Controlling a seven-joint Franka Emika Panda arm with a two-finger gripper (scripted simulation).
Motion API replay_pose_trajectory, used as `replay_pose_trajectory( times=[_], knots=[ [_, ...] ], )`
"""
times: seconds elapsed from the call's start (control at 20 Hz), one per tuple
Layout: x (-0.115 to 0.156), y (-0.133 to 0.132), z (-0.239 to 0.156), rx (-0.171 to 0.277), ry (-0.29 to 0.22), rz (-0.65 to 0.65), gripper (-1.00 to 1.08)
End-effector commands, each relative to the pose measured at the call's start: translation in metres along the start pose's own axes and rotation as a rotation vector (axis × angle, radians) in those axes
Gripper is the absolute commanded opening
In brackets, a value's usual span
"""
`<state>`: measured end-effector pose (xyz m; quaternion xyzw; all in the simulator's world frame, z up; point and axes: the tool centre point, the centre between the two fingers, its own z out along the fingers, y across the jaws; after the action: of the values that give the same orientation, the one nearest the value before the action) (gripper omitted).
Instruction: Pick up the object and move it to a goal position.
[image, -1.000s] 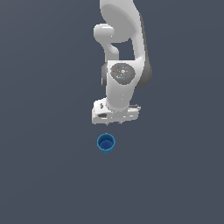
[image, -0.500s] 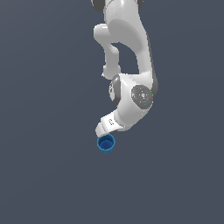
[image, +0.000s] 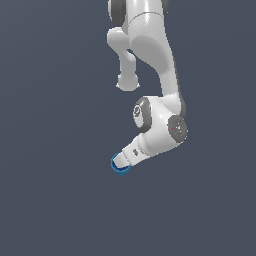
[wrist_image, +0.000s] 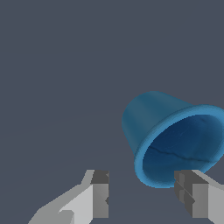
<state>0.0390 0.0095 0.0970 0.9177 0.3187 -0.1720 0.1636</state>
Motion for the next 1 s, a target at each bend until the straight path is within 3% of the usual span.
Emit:
replay_pose_trajectory(
  times=[0.0, 0.85, 0.9, 0.95],
  knots=[
    [0.002, 0.002, 0.002, -0.016, -0.018, -0.025, 0.28],
    [0.001, 0.002, 0.032, -0.023, -0.028, -0.038, 0.28],
    [0.001, 0.002, 0.032, -0.023, -0.028, -0.038, -1.00],
    [0.001, 0.002, 0.032, -0.023, -0.028, -0.038, -1.00]
  ],
)
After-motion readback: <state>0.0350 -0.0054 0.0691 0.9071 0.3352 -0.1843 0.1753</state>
